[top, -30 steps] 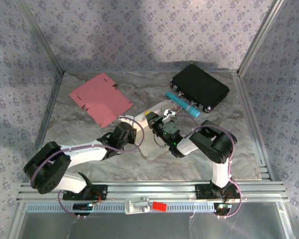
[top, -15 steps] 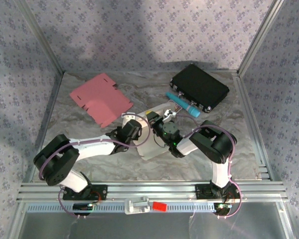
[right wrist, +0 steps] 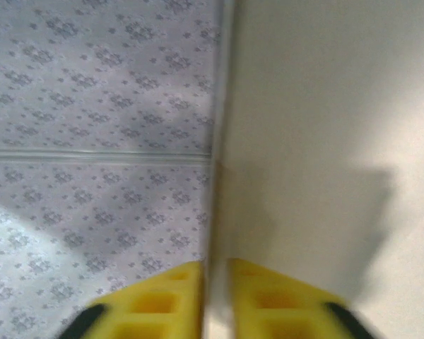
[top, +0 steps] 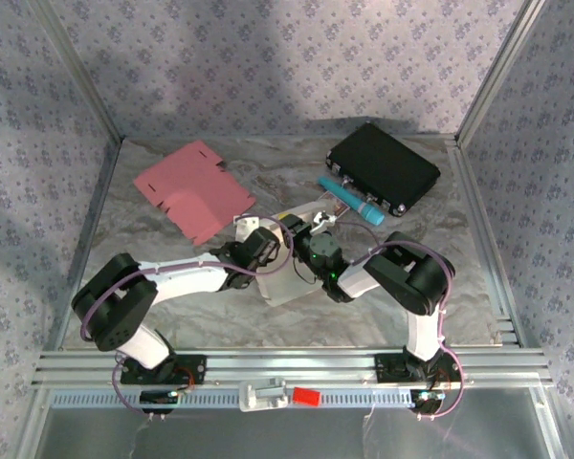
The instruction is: Fold the paper box
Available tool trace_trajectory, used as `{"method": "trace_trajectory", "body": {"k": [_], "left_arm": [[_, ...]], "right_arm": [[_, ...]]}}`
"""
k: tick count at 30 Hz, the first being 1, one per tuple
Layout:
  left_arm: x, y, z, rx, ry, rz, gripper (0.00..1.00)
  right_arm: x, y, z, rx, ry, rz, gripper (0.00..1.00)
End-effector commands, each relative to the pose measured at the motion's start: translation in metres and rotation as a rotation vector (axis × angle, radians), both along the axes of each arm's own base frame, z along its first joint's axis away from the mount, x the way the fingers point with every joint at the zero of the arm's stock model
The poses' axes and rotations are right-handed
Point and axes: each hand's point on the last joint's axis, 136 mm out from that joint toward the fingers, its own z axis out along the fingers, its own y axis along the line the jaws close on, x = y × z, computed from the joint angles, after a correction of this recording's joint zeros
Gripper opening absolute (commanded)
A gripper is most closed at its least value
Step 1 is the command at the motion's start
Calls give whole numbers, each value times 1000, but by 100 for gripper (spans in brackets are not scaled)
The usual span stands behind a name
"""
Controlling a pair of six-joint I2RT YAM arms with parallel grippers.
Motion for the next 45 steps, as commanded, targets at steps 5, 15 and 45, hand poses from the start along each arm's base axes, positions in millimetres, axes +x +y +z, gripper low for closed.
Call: {"method": "trace_trajectory", "body": {"k": [5,15,45], "left_arm": [[2,1,19,-16,42,-18,0],[-1,19,44,31,186,0,0],[-19,40,45,-43,495,-93,0]], "right_arm": [[-11,-19,1,-67,172,18,60],[-25,-103,59,-315,339,-64,77],[50,-59,20,-820,492,329,63]]}}
